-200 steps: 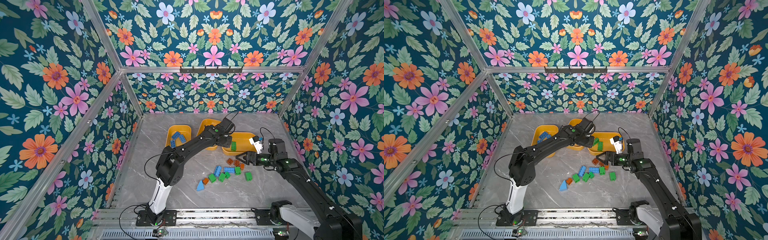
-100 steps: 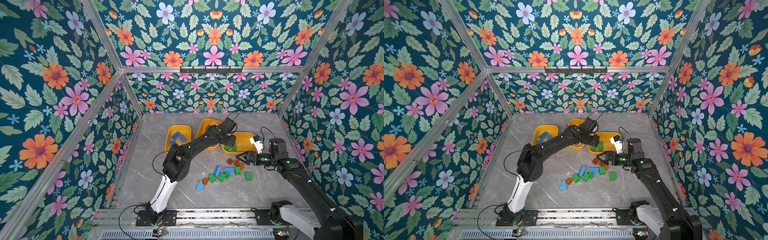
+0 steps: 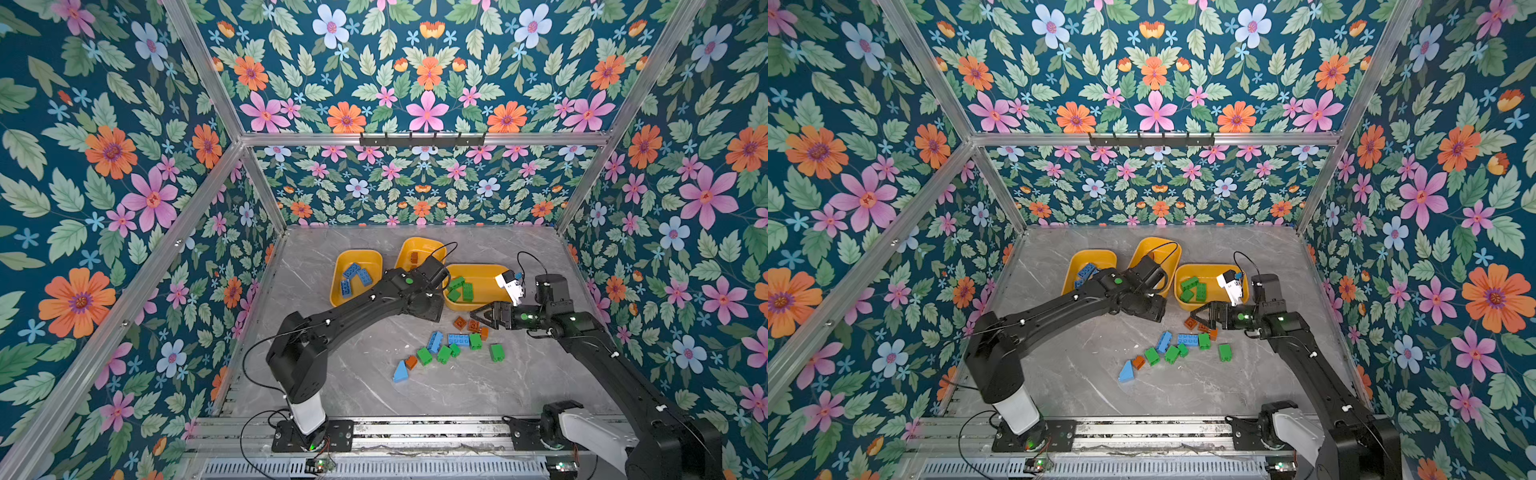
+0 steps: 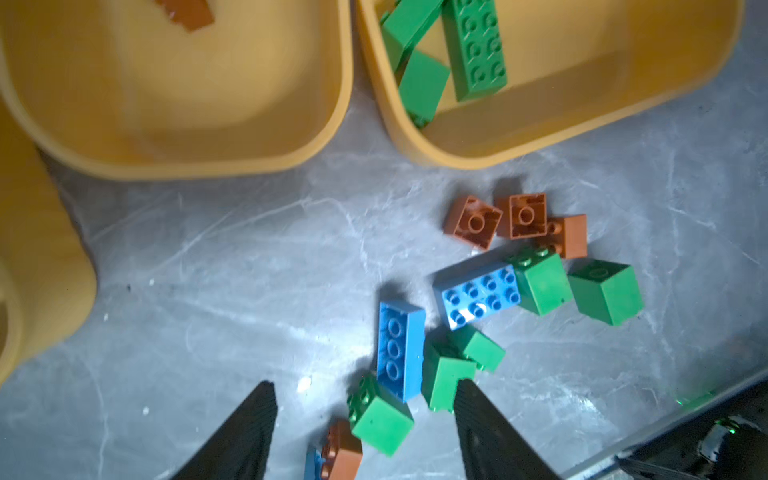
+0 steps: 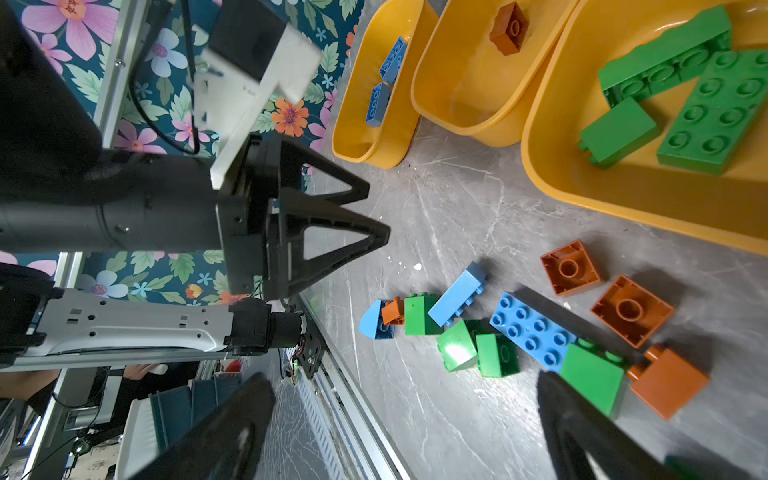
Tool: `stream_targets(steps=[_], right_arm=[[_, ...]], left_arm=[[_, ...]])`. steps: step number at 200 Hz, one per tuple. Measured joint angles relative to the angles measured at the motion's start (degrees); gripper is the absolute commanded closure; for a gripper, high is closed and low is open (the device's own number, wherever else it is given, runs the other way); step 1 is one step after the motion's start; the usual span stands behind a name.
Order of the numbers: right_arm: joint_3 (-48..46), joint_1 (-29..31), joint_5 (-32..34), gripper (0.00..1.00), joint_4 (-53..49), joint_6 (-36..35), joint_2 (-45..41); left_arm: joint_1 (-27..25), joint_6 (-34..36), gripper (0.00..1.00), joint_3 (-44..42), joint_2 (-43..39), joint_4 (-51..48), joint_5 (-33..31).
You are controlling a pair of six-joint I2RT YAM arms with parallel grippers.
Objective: Sort the legos into containers by color
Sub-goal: 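Close the left gripper on the light blue wedge brick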
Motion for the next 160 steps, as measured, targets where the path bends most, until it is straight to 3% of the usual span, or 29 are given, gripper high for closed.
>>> stream_targets(steps=[89,160], right_arm=[[0.13,0.44,-1.79,0.01,-1.53,-0.72,0.85],[-1.49,0.66,-2.47,0.01,-1.62,-1.05,0.85]], left_arm=[[-14.64,-29.81,0.3,-22.49,-14.86,-0.96,-3.21],[-17.33,-41.4,0.28,-32.46,-16.09,3.13,-4.76]])
